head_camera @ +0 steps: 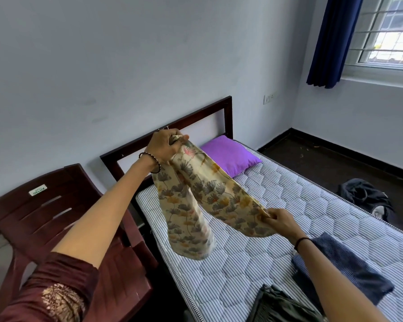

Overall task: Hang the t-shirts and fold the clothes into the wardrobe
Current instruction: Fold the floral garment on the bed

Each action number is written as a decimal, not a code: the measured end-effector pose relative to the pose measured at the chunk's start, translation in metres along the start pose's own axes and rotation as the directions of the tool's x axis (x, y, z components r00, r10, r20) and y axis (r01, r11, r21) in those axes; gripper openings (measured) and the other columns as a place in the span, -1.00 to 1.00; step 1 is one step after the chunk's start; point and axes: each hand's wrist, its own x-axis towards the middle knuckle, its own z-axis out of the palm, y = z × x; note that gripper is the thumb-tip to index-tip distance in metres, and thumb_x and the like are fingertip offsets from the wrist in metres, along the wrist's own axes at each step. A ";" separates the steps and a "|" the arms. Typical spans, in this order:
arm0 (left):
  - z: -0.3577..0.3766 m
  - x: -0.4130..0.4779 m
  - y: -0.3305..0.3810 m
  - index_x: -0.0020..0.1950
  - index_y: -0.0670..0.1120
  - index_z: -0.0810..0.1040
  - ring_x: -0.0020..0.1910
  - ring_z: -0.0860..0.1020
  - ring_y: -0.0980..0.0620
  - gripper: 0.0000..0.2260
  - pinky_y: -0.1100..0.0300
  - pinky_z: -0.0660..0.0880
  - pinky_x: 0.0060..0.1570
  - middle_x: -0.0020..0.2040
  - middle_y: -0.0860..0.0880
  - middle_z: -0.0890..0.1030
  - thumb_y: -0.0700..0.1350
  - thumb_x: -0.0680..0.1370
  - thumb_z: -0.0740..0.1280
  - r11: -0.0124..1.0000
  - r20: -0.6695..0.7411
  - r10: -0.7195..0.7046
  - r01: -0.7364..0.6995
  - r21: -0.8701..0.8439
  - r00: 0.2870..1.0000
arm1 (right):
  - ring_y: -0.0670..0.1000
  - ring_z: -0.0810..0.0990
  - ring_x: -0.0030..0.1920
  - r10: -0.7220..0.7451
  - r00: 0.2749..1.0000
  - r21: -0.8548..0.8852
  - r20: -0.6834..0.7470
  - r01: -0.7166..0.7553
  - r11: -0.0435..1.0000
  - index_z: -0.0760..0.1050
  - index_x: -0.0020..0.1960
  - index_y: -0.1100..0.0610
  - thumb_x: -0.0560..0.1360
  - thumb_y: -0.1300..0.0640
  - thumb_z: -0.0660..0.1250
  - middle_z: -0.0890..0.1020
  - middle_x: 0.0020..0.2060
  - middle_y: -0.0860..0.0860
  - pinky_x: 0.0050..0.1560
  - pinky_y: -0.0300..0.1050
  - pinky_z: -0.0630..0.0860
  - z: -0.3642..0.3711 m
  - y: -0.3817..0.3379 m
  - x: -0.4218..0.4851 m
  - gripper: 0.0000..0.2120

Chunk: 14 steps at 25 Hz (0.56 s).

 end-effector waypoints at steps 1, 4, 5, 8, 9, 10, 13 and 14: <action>0.002 -0.002 -0.002 -0.12 -0.09 0.65 -0.18 0.63 0.00 -0.78 0.35 0.47 -0.26 -0.19 -0.10 0.68 0.05 0.56 0.39 1.000 -0.014 -0.010 0.010 0.001 1.000 | 0.13 0.69 -0.16 0.003 1.000 0.017 0.020 -0.003 1.000 0.71 -0.06 0.11 0.52 0.03 0.50 0.73 -0.23 0.11 -0.16 -0.01 0.60 -0.001 0.001 0.000 -0.86; 0.000 -0.003 -0.008 -0.11 -0.09 0.66 -0.22 0.62 0.00 -0.80 0.30 0.48 -0.24 -0.21 -0.08 0.67 0.03 0.57 0.39 1.000 -0.082 -0.017 0.017 0.010 0.996 | 0.18 0.72 -0.07 0.008 1.000 0.279 0.019 -0.013 0.960 0.70 -0.08 0.26 0.52 0.07 0.50 0.74 -0.16 0.19 -0.04 0.07 0.64 -0.007 -0.004 -0.008 -0.78; -0.003 -0.003 -0.011 -0.10 -0.10 0.66 -0.22 0.60 0.01 -0.78 0.26 0.48 -0.22 -0.21 -0.07 0.67 0.04 0.57 0.39 1.000 -0.103 -0.018 0.021 0.021 0.995 | 0.15 0.73 -0.10 0.005 1.000 0.356 0.006 -0.006 0.934 0.69 -0.08 0.28 0.50 0.04 0.52 0.74 -0.16 0.21 -0.10 -0.02 0.65 -0.011 -0.006 -0.011 -0.73; -0.015 -0.003 -0.024 -0.10 -0.09 0.65 -0.24 0.56 0.02 -0.77 0.24 0.42 -0.26 -0.26 -0.04 0.62 0.06 0.57 0.38 0.998 -0.160 -0.044 0.052 0.045 0.986 | 0.06 0.66 -0.26 0.030 0.995 0.522 -0.093 0.023 0.853 0.66 -0.13 0.33 0.46 0.08 0.56 0.71 -0.23 0.24 -0.25 -0.18 0.59 -0.020 -0.007 -0.014 -0.72; -0.018 -0.004 -0.028 -0.11 -0.09 0.65 -0.25 0.56 0.02 -0.77 0.23 0.41 -0.26 -0.26 -0.04 0.63 0.06 0.57 0.38 0.997 -0.183 -0.062 0.071 0.041 0.981 | 0.09 0.67 -0.20 0.050 0.993 0.585 -0.111 0.024 0.810 0.67 -0.09 0.34 0.46 0.12 0.54 0.72 -0.17 0.25 -0.16 -0.12 0.61 -0.021 -0.006 -0.011 -0.75; -0.020 -0.005 -0.032 -0.12 -0.07 0.64 -0.25 0.57 0.01 -0.78 0.22 0.42 -0.26 -0.26 -0.06 0.63 0.06 0.57 0.38 0.995 -0.195 -0.086 0.093 0.027 0.977 | 0.13 0.68 -0.10 0.084 0.989 0.660 -0.120 0.016 0.751 0.67 -0.02 0.35 0.47 0.17 0.53 0.72 -0.08 0.27 -0.03 -0.04 0.60 -0.021 -0.005 -0.007 -0.77; -0.018 -0.011 -0.038 -0.15 -0.07 0.62 -0.33 0.55 0.09 -0.77 0.27 0.45 -0.32 -0.29 -0.04 0.63 0.06 0.57 0.37 0.987 -0.202 -0.159 0.157 -0.029 0.966 | 0.15 0.66 0.07 0.194 0.977 0.867 -0.090 -0.019 0.497 0.61 0.15 0.37 0.55 0.28 0.40 0.68 0.10 0.25 0.18 -0.03 0.56 -0.019 -0.004 0.002 -0.78; -0.019 -0.012 -0.039 -0.14 -0.09 0.63 -0.36 0.54 0.15 -0.76 0.32 0.44 -0.33 -0.31 -0.02 0.63 0.06 0.58 0.37 0.981 -0.199 -0.187 0.171 -0.095 0.962 | 0.14 0.66 0.09 0.187 0.980 0.919 -0.073 -0.007 0.394 0.58 0.20 0.38 0.58 0.26 0.36 0.68 0.11 0.23 0.22 -0.02 0.57 -0.021 -0.007 0.003 -0.76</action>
